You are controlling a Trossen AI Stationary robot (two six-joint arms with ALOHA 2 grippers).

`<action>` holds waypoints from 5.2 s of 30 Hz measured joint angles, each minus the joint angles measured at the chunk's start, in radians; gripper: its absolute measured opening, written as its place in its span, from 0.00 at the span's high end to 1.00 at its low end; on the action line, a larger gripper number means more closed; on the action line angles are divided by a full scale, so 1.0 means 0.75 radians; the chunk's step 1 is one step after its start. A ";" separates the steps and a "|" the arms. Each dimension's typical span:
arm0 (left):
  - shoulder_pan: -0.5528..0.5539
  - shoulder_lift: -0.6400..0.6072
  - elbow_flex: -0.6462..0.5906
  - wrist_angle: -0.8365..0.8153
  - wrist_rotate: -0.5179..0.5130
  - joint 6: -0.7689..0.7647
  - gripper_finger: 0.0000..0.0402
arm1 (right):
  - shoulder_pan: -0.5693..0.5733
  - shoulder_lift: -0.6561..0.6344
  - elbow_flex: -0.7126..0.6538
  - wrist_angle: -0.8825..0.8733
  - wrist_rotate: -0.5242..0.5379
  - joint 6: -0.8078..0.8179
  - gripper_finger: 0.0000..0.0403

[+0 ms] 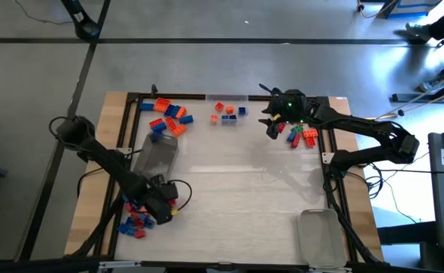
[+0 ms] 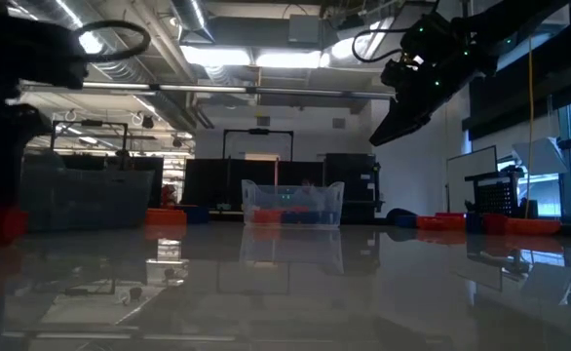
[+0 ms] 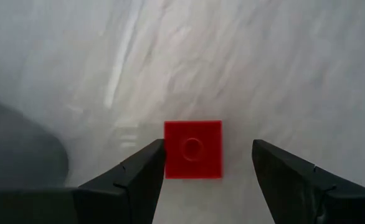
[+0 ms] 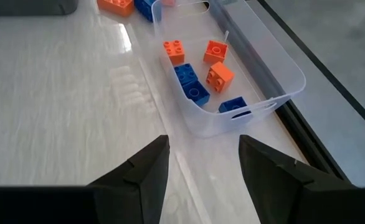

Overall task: Sort blocks by size
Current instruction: Put the red 4 stud game piece into the transparent bin, then put the orange 4 stud game piece into the transparent bin

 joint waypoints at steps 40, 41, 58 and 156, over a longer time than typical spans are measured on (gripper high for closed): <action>0.038 0.015 0.078 -0.035 -0.041 0.025 0.68 | 0.000 -0.001 0.000 0.004 0.000 0.000 0.52; 0.038 0.002 0.105 -0.052 -0.040 0.043 0.68 | 0.000 -0.001 0.000 0.004 -0.001 0.000 0.52; 0.593 -0.184 0.328 0.148 -0.349 0.935 0.68 | 0.000 -0.001 0.000 0.009 -0.001 0.000 0.52; -0.036 -0.167 0.338 -0.289 -0.062 -0.056 0.41 | 0.000 0.001 -0.001 0.052 -0.012 -0.010 0.52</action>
